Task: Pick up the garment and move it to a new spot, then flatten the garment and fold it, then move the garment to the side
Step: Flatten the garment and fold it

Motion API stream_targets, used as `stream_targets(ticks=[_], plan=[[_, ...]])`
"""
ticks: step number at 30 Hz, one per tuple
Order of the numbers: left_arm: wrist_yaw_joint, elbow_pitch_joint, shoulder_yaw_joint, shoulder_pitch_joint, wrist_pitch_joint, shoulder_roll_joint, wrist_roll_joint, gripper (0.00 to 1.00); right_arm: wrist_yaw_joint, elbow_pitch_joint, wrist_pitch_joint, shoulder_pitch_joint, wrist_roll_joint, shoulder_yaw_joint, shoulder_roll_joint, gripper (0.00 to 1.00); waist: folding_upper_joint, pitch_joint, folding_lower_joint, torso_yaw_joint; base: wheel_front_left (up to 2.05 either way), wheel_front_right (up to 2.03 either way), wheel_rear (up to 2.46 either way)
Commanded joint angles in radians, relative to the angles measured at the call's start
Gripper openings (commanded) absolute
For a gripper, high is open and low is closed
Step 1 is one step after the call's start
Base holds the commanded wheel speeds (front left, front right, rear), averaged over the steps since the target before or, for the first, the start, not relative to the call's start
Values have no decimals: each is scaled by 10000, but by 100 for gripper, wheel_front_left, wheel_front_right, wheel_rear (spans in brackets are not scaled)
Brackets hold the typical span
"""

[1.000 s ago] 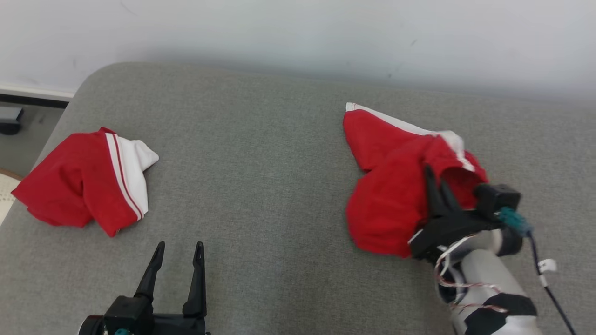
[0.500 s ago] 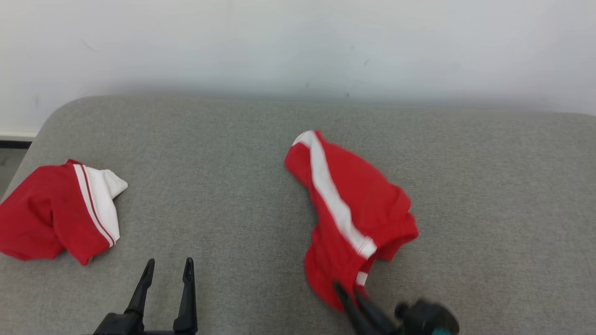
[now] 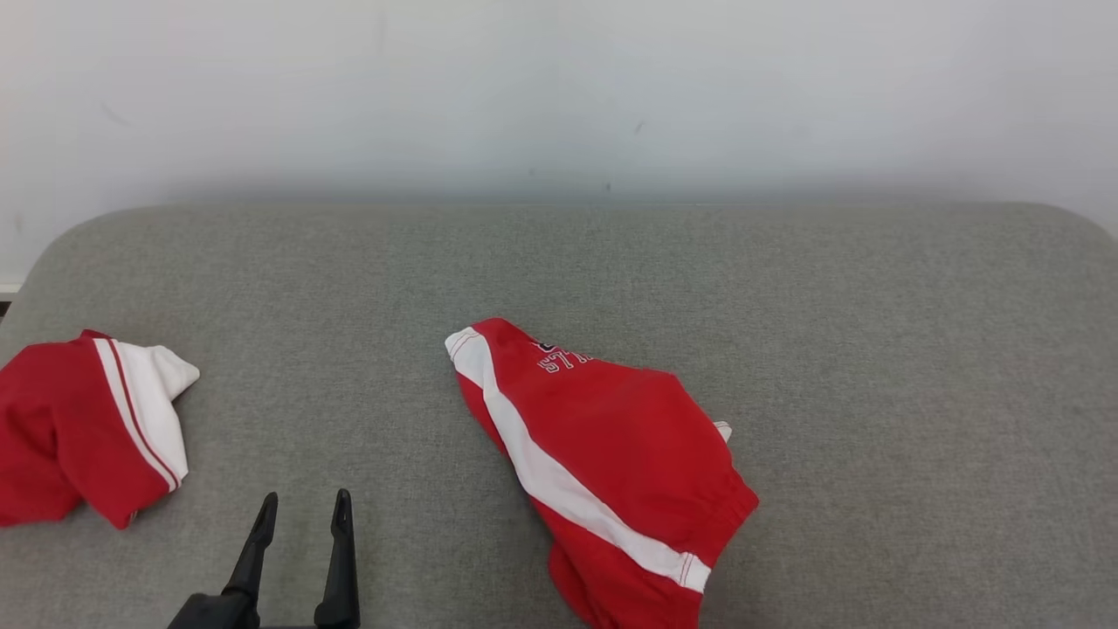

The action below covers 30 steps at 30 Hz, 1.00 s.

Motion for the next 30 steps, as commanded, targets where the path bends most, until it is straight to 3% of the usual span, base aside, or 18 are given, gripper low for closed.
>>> stream_targets(ticks=[1,14,22,30], plan=[[-49,1,31,70,-7,4,48,100,14,-179,-26,-101,154,-87,70,100,0,-5,1,-109,0,0,0],[-214,290,148,-828,-7,171,393,100,14,-1280,-25,148,855,-1254,602,100,0,457,1,-508,0,0,0],[-228,2565,-1135,-2900,16,1407,-338,100,14,-1053,-25,-434,928,-1176,1091,100,0,1037,1,-1060,0,0,0],[-227,4333,-2192,-4922,114,2290,-1279,100,14,-1077,-25,-1080,984,-978,1506,100,0,1689,1,-1671,0,0,0]])
